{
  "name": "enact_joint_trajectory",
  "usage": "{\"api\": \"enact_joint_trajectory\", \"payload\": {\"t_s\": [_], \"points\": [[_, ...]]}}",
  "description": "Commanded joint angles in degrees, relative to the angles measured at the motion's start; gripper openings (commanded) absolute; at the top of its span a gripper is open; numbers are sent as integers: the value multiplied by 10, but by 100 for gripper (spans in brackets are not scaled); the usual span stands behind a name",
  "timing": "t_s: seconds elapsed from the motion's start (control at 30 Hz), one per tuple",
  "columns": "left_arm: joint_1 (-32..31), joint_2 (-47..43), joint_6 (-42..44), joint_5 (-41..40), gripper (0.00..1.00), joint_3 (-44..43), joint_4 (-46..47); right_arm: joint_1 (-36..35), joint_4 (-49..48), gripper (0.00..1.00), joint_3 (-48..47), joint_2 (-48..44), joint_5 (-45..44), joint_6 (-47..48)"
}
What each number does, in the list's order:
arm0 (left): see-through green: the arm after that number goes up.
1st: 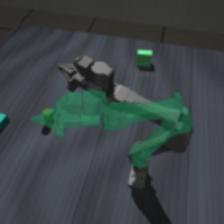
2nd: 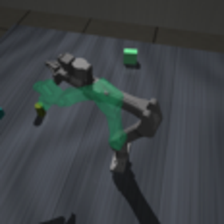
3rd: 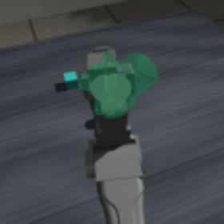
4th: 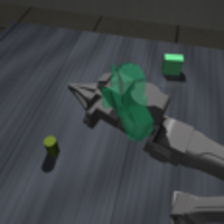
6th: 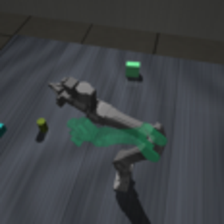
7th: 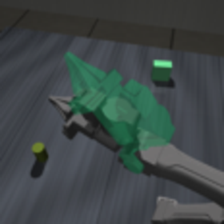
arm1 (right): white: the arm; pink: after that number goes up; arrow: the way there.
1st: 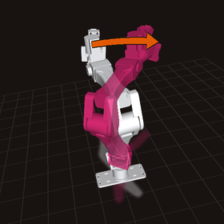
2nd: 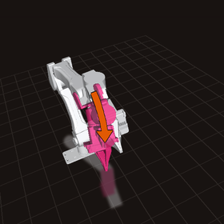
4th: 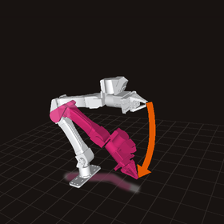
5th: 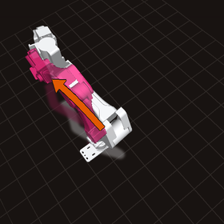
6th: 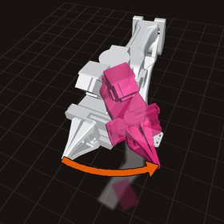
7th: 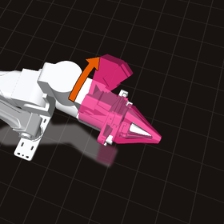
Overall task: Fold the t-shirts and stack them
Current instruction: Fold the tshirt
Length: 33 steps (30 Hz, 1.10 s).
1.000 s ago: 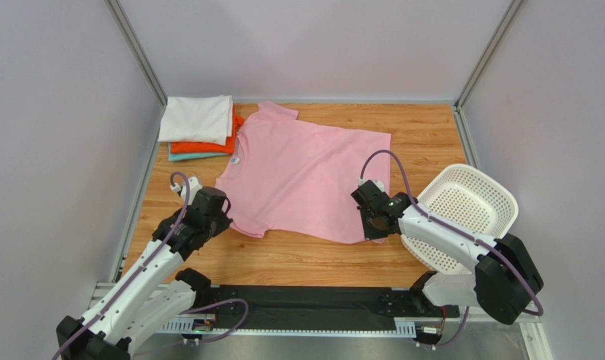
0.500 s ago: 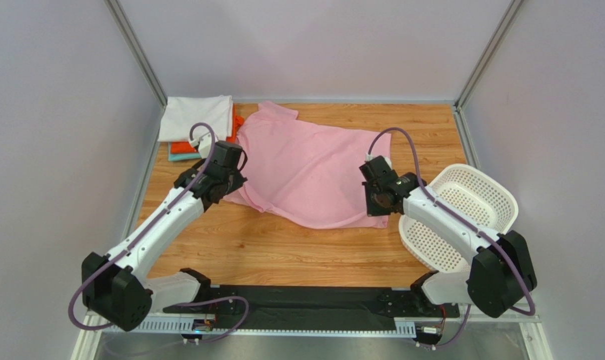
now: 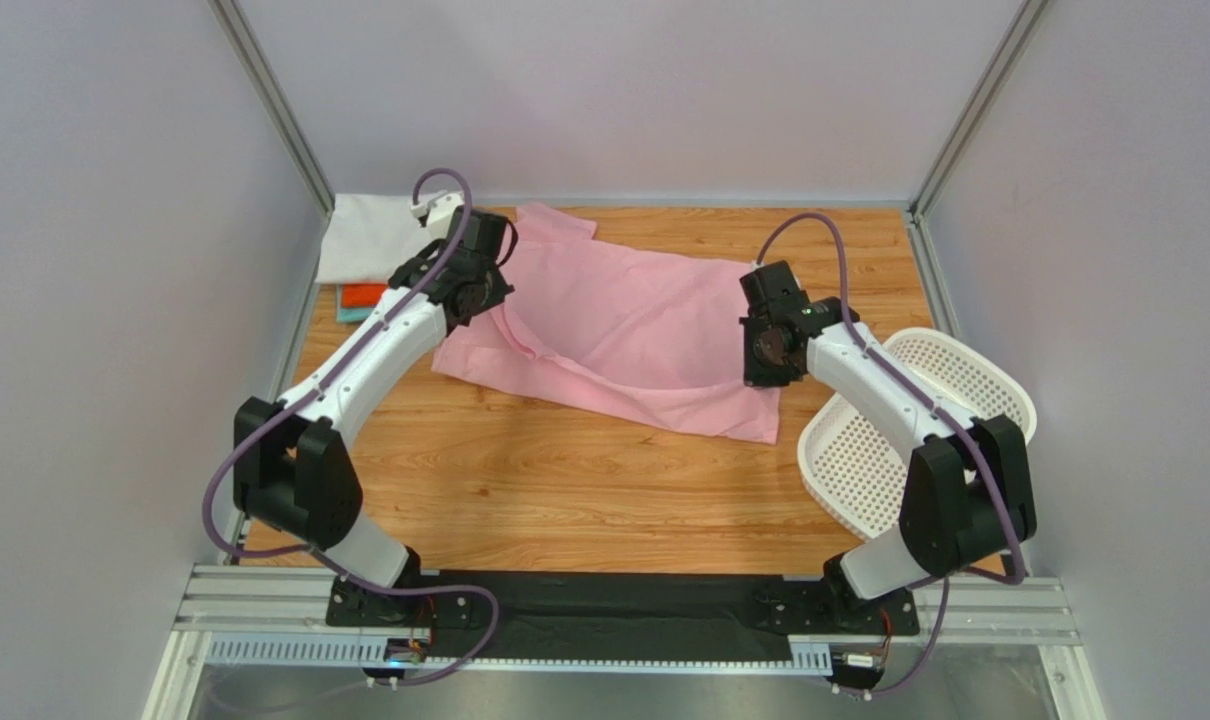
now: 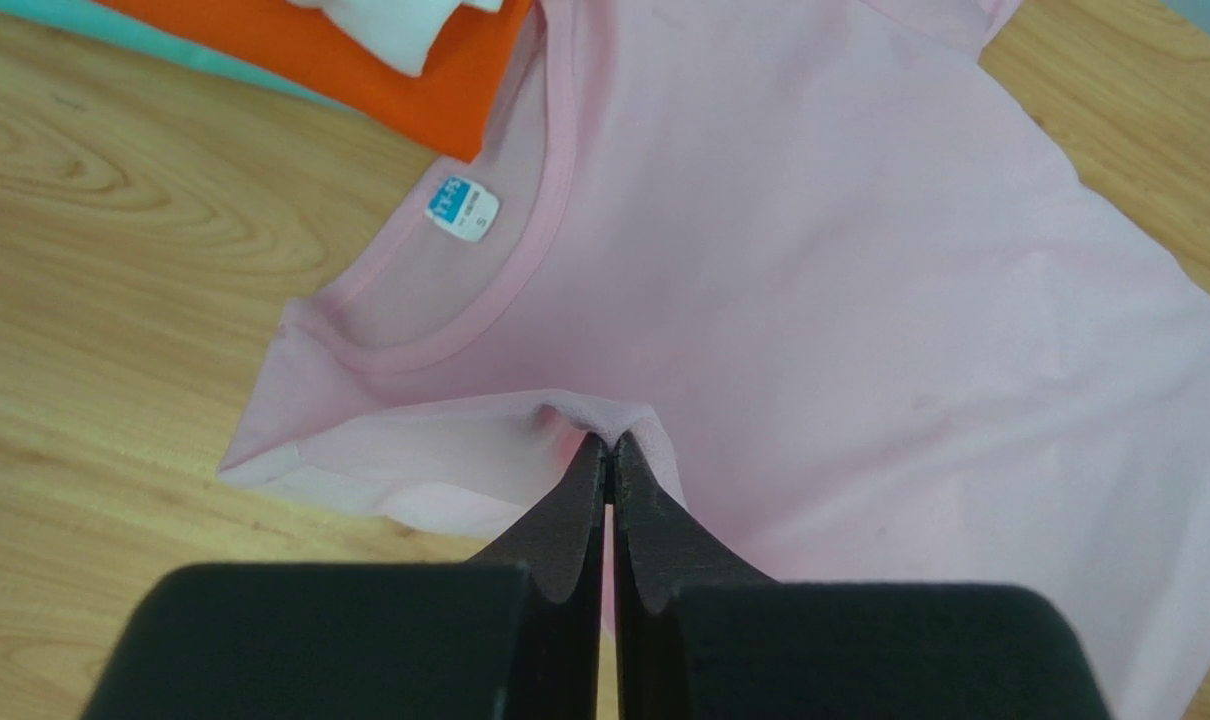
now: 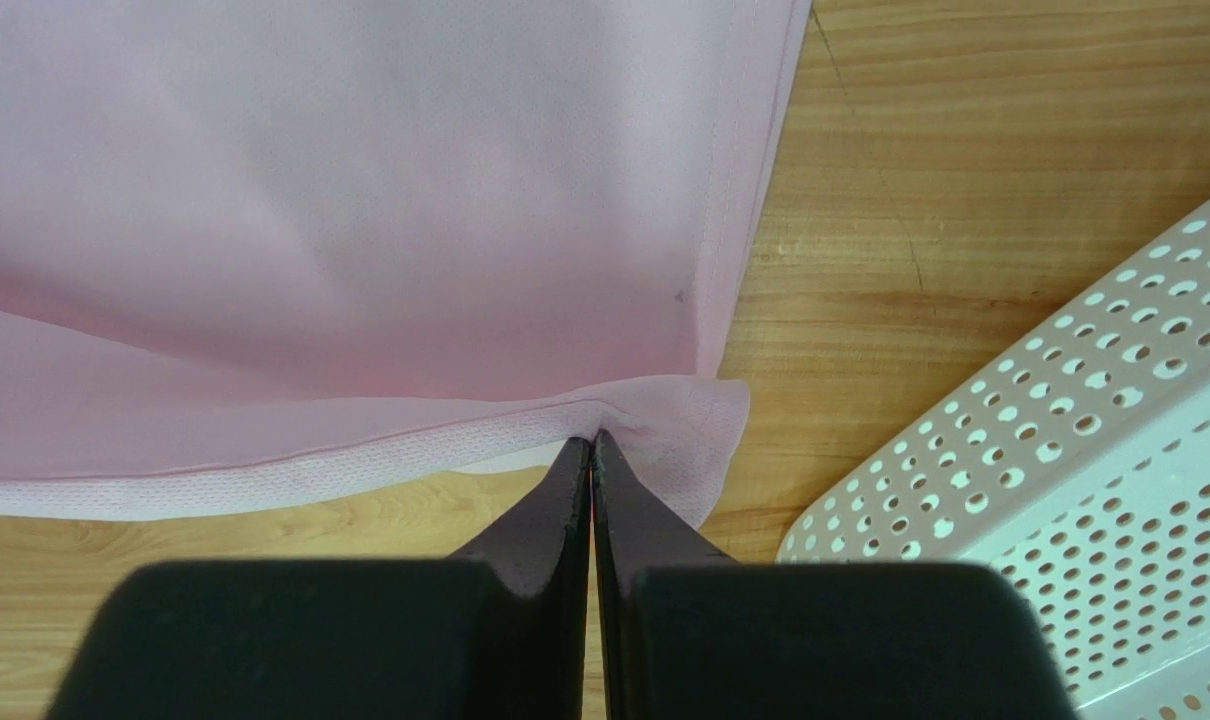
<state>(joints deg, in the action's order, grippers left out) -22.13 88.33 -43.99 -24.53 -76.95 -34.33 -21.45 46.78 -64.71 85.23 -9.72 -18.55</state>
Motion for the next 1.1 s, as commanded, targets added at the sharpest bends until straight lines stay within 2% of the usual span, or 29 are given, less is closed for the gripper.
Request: {"api": "enact_joint_trajectory", "payload": {"t_s": [0.0,0.23,0.33,0.4,0.43,0.5,0.57,0.6,0.63,0.67,0.7,0.73,0.77,0.93,1.07], "points": [[12,41,28,-5,0,-56,9,19,-20,0,-34,25,19,22],[30,158,76,4,0,-145,36,49,-65,0,-69,108,17,28],[37,223,101,34,0,-193,52,66,-74,0,-97,150,11,26],[38,264,131,48,14,-225,72,74,-75,2,-119,179,5,26],[38,291,137,53,28,-241,71,77,-76,5,-125,187,1,28],[38,312,153,65,30,-275,65,77,-67,6,-141,197,-16,25],[38,324,175,74,51,-285,72,77,-62,17,-154,201,-26,24],[38,324,182,76,68,-290,79,78,-60,25,-156,198,-24,23],[38,323,193,75,94,-295,76,77,-59,48,-158,189,-21,22],[38,319,193,76,99,-297,66,77,-58,54,-155,181,-16,19],[38,312,196,78,100,-292,65,75,-58,61,-153,173,-5,18],[38,291,195,85,100,-283,64,72,-57,93,-143,166,-1,18],[38,279,184,91,100,-270,64,67,-59,100,-138,148,1,17],[38,206,161,171,100,-137,106,13,-86,100,-95,112,66,8],[38,205,149,191,100,-85,117,-27,-123,100,-64,110,114,-11]]}}
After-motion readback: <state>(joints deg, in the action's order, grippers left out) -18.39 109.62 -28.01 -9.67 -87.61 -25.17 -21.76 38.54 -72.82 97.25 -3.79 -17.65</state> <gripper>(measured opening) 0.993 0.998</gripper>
